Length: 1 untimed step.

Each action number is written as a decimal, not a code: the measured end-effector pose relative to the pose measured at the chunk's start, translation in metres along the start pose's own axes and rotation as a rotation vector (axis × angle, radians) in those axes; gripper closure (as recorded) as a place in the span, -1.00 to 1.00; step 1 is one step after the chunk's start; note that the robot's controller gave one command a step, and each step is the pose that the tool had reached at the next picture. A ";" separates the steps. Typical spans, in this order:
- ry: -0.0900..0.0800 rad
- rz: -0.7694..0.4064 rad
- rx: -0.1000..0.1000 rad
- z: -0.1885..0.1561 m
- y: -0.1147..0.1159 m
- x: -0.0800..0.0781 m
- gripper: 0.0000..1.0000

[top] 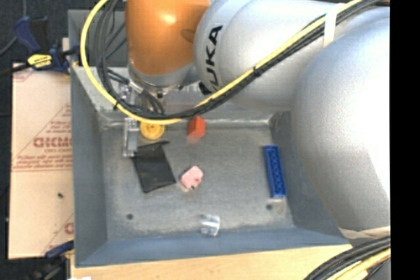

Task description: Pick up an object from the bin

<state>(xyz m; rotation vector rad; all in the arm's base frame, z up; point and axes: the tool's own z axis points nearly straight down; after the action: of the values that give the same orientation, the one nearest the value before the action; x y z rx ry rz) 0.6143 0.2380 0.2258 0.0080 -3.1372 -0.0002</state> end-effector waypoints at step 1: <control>-0.008 0.005 -0.002 -0.006 -0.002 -0.002 -1.00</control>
Offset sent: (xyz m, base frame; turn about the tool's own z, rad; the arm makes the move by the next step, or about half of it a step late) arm -0.0239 -0.0456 -0.0470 0.0471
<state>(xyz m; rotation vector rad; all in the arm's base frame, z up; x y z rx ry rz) 0.6160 0.2364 0.2314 0.0003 -3.1453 -0.0030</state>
